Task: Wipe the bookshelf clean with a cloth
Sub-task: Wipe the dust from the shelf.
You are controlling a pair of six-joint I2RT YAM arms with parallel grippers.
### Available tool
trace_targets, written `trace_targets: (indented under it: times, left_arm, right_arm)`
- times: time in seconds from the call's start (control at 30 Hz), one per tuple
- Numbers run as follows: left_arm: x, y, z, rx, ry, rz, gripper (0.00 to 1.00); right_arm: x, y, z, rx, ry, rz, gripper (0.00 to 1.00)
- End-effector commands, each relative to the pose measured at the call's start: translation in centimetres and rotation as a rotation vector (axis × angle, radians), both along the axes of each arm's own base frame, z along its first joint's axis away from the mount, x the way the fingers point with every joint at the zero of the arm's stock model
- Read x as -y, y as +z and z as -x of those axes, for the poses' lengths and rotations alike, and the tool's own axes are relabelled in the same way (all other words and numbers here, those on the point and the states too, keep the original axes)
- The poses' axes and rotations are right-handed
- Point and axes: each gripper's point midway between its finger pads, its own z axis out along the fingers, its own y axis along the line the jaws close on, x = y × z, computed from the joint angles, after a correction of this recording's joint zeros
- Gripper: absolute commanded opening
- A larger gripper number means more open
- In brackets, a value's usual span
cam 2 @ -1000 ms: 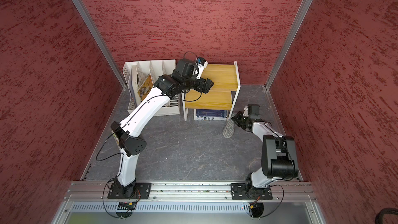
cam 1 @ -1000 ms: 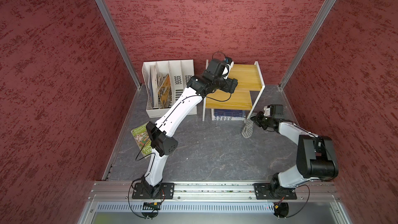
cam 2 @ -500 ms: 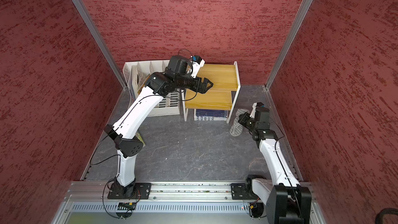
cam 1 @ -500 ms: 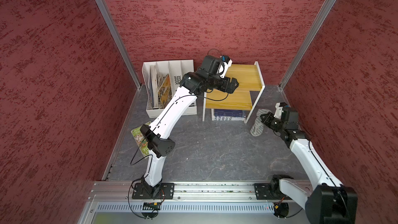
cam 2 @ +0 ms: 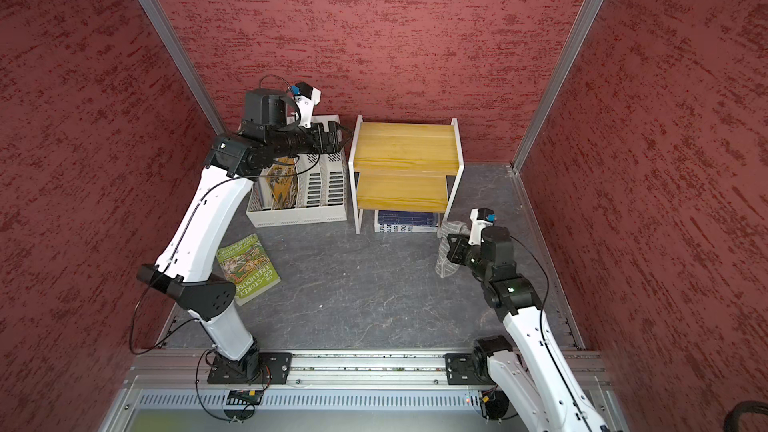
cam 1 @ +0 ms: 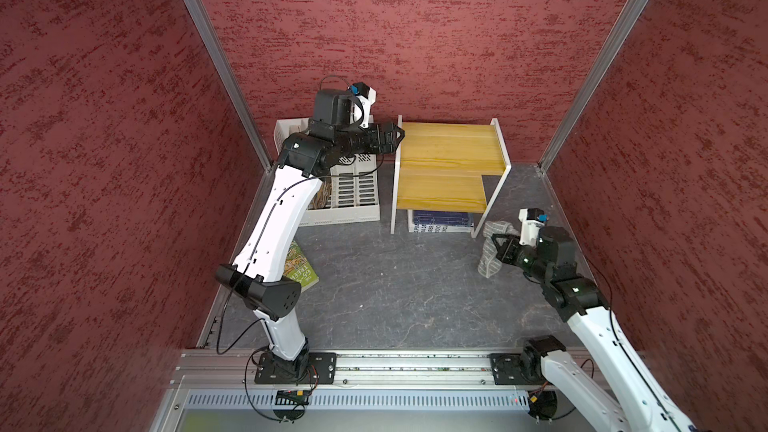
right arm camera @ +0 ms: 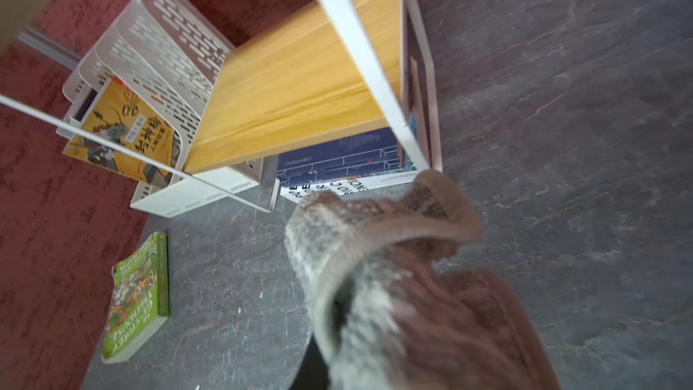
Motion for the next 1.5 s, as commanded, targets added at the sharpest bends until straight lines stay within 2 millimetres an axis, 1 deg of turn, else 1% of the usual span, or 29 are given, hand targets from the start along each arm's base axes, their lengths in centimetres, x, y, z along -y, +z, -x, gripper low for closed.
trace_targets:
  times: [0.0, 0.1, 0.2, 0.27, 0.4, 0.53, 0.6, 0.77, 0.87, 1.03, 1.17, 1.27, 1.4, 1.43, 1.47]
  left_arm:
    - [2.1, -2.1, -0.9, -0.081, -0.064, 0.072, 0.92]
    - [3.2, -3.4, -1.6, -0.125, -0.091, 0.1, 0.9]
    - [3.8, -4.8, -2.2, -0.162, -0.094, 0.099, 0.88]
    - [4.2, -5.5, -2.4, -0.176, -0.099, 0.097, 0.86]
    - [4.6, -6.5, -2.6, -0.201, -0.101, 0.089, 0.83]
    - [4.9, -7.0, -2.5, -0.214, -0.103, 0.084, 0.79]
    - [4.9, -7.2, -2.4, -0.22, -0.102, 0.082, 0.78]
    - [5.2, -7.5, -2.4, -0.226, -0.107, 0.08, 0.74]
    - [5.3, -7.7, -2.5, -0.231, -0.106, 0.079, 0.71]
    - [5.6, -7.7, -2.3, -0.235, -0.111, 0.082, 0.69]
    - [6.0, -7.7, -2.2, -0.233, -0.119, 0.084, 0.68]
    - [6.1, -7.7, -2.1, -0.234, -0.123, 0.085, 0.68]
    - [6.2, -7.8, -2.1, -0.237, -0.123, 0.084, 0.68]
    - [6.2, -7.8, -2.0, -0.236, -0.125, 0.083, 0.68]
    - [6.2, -7.9, -2.0, -0.237, -0.124, 0.082, 0.68]
  right_arm:
    - [-0.9, 2.2, -1.5, 0.12, -0.002, 0.137, 0.0]
    - [-2.3, 2.3, -2.9, 0.156, -0.001, 0.214, 0.0]
    - [-2.5, 2.9, -4.5, 0.2, -0.043, 0.217, 0.0]
    - [-2.5, 3.2, -5.3, 0.222, -0.067, 0.223, 0.0]
    - [-2.1, 2.6, -6.8, 0.199, -0.103, 0.282, 0.0]
    - [-1.3, 2.2, -7.7, 0.205, -0.161, 0.324, 0.0]
    - [-1.5, 2.1, -8.3, 0.21, -0.162, 0.327, 0.0]
    - [-3.9, 0.9, -9.8, 0.171, -0.077, 0.295, 0.0]
    - [-5.1, 0.6, -10.4, 0.166, -0.044, 0.261, 0.0]
    - [-7.0, 0.1, -10.9, 0.15, 0.01, 0.2, 0.0]
    - [-9.1, -0.1, -11.0, 0.152, 0.051, 0.176, 0.0]
    - [-11.0, -0.2, -11.3, 0.151, 0.085, 0.153, 0.0]
    - [-14.2, 0.3, -11.5, 0.168, 0.139, 0.128, 0.0]
    - [-15.1, -0.6, -11.6, 0.153, 0.157, 0.136, 0.0]
    - [-15.9, -0.4, -11.7, 0.159, 0.167, 0.134, 0.0]
